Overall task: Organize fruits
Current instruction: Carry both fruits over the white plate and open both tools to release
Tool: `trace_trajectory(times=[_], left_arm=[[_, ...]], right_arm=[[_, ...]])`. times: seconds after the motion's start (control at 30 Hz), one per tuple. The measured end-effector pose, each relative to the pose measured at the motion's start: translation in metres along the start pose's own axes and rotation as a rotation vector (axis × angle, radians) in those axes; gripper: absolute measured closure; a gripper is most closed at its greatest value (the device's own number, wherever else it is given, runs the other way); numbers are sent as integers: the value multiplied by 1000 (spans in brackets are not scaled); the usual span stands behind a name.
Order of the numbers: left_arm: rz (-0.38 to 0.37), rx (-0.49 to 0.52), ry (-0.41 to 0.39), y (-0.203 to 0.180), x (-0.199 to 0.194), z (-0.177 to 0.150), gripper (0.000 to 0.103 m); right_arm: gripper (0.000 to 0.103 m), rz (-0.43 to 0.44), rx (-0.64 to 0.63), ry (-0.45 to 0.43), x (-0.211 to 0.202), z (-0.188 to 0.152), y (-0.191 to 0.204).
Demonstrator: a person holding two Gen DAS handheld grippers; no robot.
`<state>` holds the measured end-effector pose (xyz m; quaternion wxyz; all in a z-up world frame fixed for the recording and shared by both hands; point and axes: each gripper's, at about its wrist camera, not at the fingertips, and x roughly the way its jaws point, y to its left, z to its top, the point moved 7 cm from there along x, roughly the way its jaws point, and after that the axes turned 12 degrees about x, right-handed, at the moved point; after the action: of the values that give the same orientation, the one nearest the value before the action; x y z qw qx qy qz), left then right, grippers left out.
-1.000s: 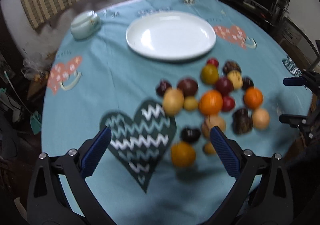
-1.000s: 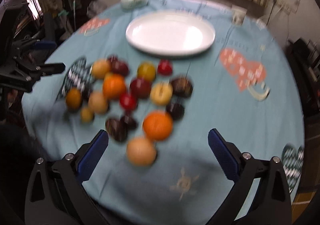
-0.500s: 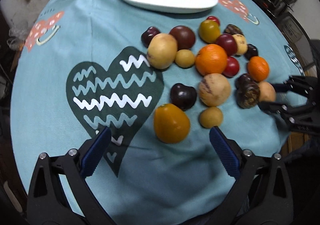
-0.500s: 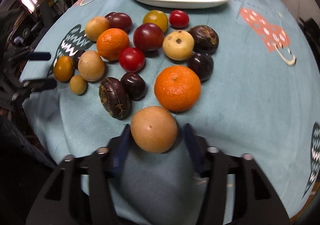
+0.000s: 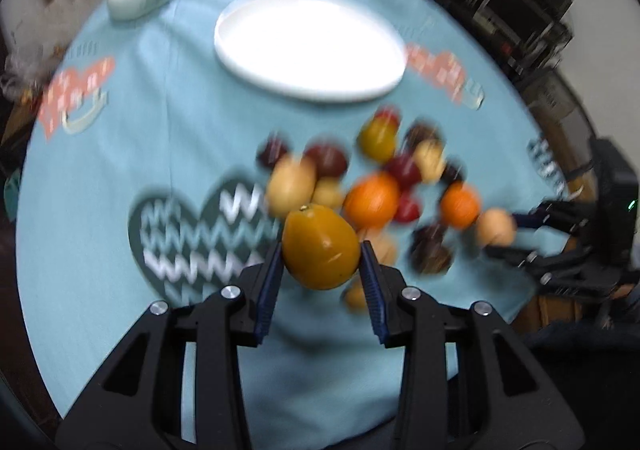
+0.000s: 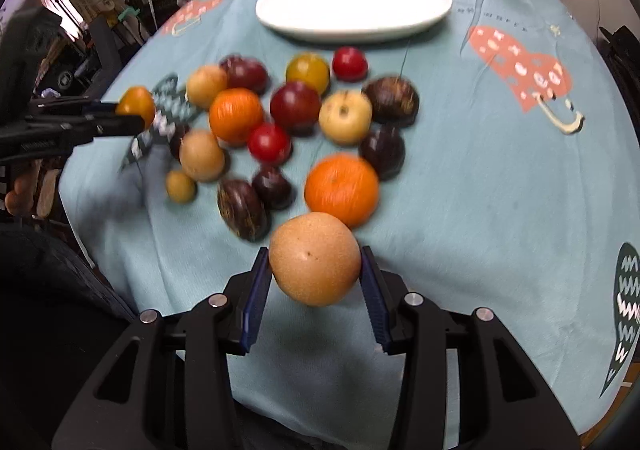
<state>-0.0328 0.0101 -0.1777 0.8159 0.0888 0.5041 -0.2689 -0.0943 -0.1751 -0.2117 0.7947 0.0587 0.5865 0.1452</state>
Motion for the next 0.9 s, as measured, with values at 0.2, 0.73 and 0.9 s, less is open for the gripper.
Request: trace_trajectory(times=[0.2, 0.73, 0.9], left_arm=[[41, -1, -114, 1, -5, 87, 64], [220, -186, 72, 75, 125, 169, 64], [235, -221, 91, 88, 135, 172, 47]], right_arm=[[58, 34, -30, -161, -29, 72, 16], [58, -17, 57, -149, 78, 252, -12], [15, -45, -4, -149, 88, 260, -6]])
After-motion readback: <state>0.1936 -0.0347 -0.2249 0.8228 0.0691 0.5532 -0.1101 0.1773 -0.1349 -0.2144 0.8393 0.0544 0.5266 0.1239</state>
